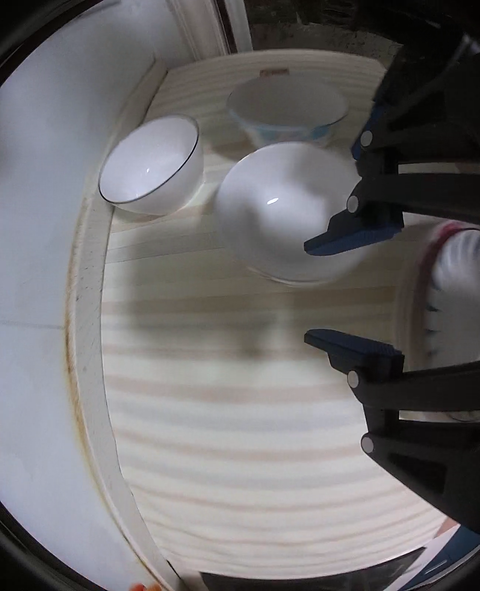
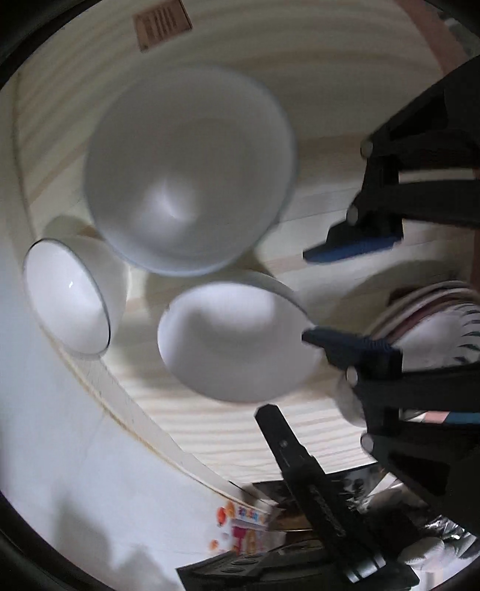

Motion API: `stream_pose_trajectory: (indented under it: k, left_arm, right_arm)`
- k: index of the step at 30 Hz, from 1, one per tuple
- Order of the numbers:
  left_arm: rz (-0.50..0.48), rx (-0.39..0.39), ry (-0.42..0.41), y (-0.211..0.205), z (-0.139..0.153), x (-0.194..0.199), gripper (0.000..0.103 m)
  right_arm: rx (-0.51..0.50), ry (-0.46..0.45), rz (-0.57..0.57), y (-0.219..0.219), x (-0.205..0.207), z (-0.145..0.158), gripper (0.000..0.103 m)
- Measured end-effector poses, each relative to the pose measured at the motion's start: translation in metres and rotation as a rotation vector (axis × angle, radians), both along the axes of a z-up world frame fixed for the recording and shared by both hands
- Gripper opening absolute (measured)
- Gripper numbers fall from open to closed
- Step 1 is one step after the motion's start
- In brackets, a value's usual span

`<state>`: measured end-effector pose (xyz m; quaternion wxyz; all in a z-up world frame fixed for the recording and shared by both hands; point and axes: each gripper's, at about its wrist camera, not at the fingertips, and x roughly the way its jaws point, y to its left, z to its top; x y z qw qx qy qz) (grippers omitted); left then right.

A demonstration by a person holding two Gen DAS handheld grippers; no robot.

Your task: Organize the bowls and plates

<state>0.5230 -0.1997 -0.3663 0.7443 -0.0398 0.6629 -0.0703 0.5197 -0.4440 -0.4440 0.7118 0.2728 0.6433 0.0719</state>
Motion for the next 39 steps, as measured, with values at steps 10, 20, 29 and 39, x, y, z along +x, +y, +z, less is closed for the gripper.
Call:
stream_pose_trajectory:
  k: [10, 20, 29, 39]
  left_arm:
    - [-0.069, 0.040, -0.002, -0.016, -0.018, 0.010, 0.016]
    - [-0.089, 0.033, -0.048, -0.012, 0.024, -0.060, 0.016]
    - [-0.151, -0.011, -0.079, -0.042, 0.056, -0.126, 0.016]
    - [-0.237, -0.021, -0.016, -0.090, 0.028, -0.145, 0.016]
  right_arm:
    - [-0.056, -0.016, 0.021, 0.019, 0.026, -0.022, 0.021]
    - [-0.067, -0.069, 0.115, 0.022, -0.012, 0.012, 0.020]
    - [-0.088, -0.082, 0.138, -0.006, -0.075, 0.043, 0.020]
    - [-0.119, -0.042, 0.118, -0.048, -0.121, 0.025, 0.020]
